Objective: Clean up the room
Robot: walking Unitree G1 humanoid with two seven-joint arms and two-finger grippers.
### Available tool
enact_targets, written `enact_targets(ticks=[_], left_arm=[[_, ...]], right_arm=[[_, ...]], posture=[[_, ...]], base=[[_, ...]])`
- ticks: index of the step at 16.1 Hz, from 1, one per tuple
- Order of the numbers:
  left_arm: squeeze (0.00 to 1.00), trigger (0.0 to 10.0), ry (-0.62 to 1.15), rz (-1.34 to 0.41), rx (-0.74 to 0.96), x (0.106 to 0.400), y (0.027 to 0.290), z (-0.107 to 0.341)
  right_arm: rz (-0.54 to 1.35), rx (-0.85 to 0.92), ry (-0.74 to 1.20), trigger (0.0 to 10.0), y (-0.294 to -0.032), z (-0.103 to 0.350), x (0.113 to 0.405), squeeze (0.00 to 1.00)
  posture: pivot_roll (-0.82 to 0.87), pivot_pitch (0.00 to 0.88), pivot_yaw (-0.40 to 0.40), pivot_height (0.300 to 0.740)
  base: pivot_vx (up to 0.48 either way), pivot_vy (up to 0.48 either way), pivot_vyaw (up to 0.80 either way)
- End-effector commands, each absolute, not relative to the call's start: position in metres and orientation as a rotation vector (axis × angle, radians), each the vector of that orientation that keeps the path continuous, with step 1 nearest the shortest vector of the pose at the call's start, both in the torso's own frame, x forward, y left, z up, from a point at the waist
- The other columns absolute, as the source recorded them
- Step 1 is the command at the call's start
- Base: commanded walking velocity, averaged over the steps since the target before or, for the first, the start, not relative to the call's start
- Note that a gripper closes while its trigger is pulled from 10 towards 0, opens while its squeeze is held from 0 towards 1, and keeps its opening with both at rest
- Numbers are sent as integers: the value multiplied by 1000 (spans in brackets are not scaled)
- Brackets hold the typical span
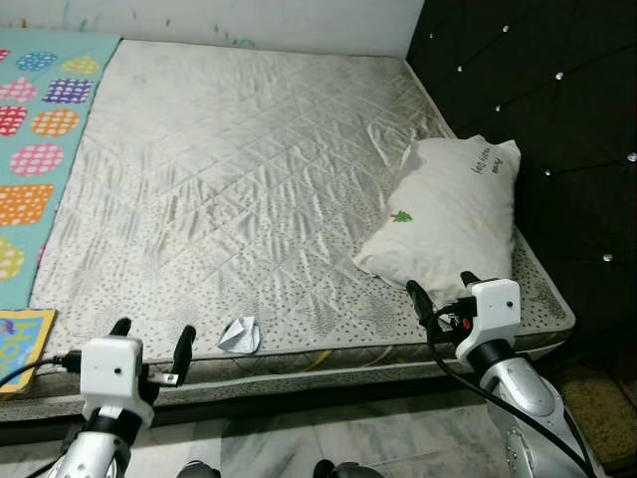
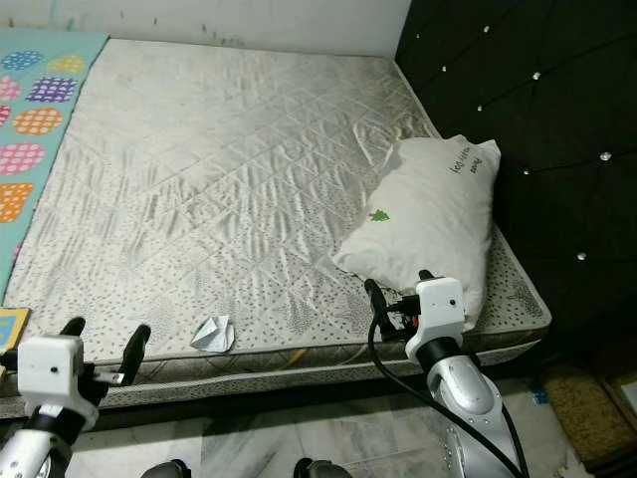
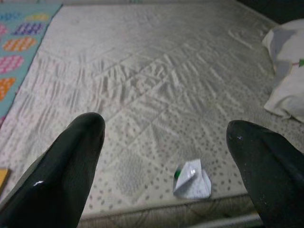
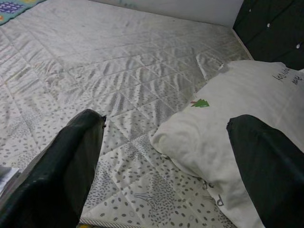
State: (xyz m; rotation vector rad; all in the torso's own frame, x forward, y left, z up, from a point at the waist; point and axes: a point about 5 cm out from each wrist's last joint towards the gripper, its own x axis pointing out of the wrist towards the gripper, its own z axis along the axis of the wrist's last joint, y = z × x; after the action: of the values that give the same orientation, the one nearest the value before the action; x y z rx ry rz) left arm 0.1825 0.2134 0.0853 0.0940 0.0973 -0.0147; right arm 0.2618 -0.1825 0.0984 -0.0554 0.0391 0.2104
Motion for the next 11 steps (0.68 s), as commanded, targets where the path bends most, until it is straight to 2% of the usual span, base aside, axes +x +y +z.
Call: enact_targets(ticks=[1,5,8,11], left_arm=[[0,10000,113,-20,81,180,212,83],[0,10000,115,-22,82,180,211,83],[0,10000,114,-24,86,181,211,83],[0,10000,108,-39,74,183,209,84]], right_arm=[[202,-65,54,10000,-187,97,261,0],[233,-115,48,10000,-183,97,262,0],[243,-134,41,10000,-181,98,262,0],[225,-98,41,10000,-182,98,263,0]], posture=[[81,162,-110,740],[81,164,-112,740],[84,164,-112,740],[83,165,-109,740]], base=[[0,0,0],[0,0,0],[0,0,800],[0,0,0]])
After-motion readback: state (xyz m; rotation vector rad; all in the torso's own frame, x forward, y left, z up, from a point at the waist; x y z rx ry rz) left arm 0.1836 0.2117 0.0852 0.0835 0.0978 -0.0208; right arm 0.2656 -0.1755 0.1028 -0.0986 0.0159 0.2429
